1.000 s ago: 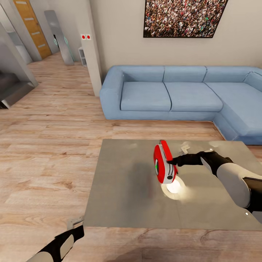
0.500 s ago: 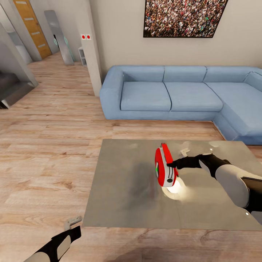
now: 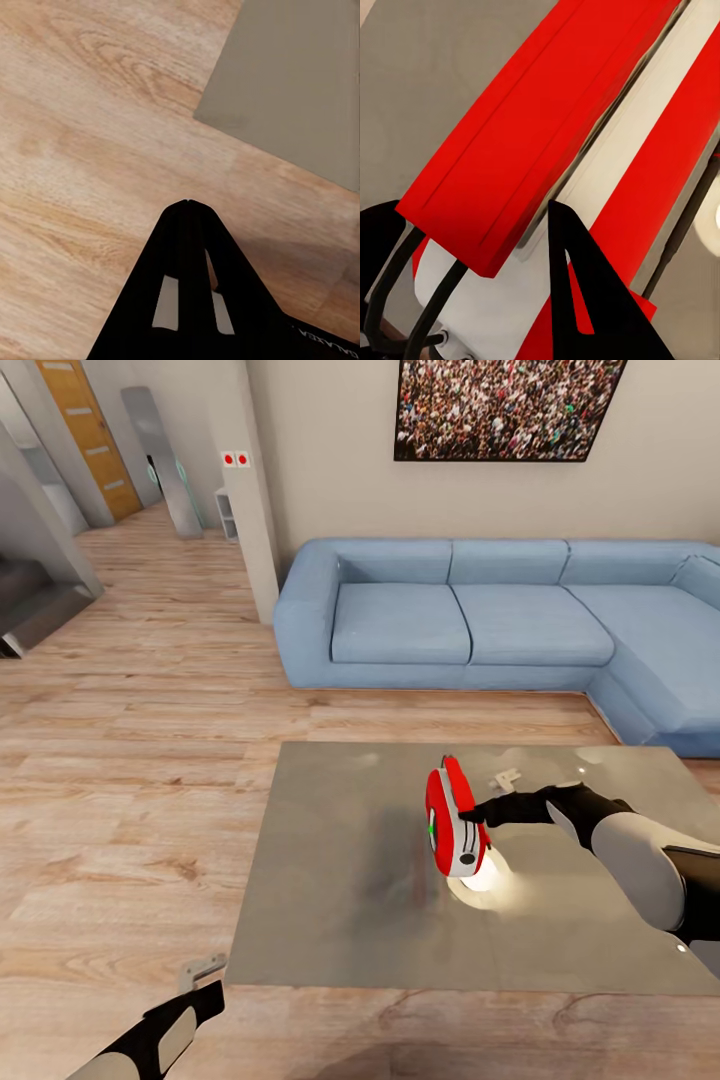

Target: Turn on the radio receiver that's on the table in the living room.

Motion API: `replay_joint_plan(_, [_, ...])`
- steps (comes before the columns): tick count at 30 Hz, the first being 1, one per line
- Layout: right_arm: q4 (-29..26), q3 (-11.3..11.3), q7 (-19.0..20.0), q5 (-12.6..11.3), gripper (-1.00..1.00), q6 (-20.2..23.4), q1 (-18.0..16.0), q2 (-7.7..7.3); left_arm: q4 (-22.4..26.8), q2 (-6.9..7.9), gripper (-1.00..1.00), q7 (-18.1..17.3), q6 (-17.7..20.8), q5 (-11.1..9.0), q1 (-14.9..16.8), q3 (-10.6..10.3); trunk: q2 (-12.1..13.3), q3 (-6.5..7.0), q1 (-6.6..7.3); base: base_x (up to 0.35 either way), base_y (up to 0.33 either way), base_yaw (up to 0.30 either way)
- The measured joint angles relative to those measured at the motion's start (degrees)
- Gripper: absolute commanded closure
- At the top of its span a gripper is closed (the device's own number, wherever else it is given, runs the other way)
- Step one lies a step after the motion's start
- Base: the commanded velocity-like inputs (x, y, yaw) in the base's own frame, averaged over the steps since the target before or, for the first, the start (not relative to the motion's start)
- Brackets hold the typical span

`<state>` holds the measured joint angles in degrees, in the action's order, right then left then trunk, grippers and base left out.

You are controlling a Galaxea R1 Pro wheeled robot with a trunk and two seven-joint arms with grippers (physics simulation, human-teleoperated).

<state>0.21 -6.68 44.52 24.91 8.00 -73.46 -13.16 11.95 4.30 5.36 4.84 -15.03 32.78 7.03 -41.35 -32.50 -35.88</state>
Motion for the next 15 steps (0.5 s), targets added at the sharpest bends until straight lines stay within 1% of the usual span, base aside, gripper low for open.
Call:
replay_joint_plan(2, [0.0,0.0,0.02,0.05,1.0,0.0,0.0,0.03,0.0,0.0,1.0,0.0,0.0,0.0,0.0,0.0,-0.8,-0.36,-0.44,0.0,0.0,0.0])
replay_joint_plan(4, [0.0,-0.06,0.03,0.25,1.0,0.0,0.0,0.05,0.0,0.09,1.0,0.0,0.0,-0.08,0.0,0.04,-0.82,-0.36,-0.44,0.0,0.0,0.0])
replay_joint_plan(9, [0.33,0.22,0.11,2.46,1.0,-0.16,0.0,0.06,0.0,0.27,1.0,-0.07,0.08,-0.22,0.0,0.08,-0.82,-0.37,-0.44,0.0,0.0,0.0])
replay_joint_plan(13, [0.42,-0.14,0.12,2.72,1.0,-0.25,0.0,0.06,0.0,0.2,1.0,-0.04,0.09,-0.24,0.0,0.09,-0.82,-0.36,-0.44,0.0,0.0,0.0])
replay_joint_plan(15, [0.47,-0.01,0.12,2.8,1.0,-0.26,0.0,0.06,0.0,0.19,1.0,-0.02,0.05,-0.2,0.0,0.09,-1.6,-0.72,-0.88,0.0,0.0,0.0])
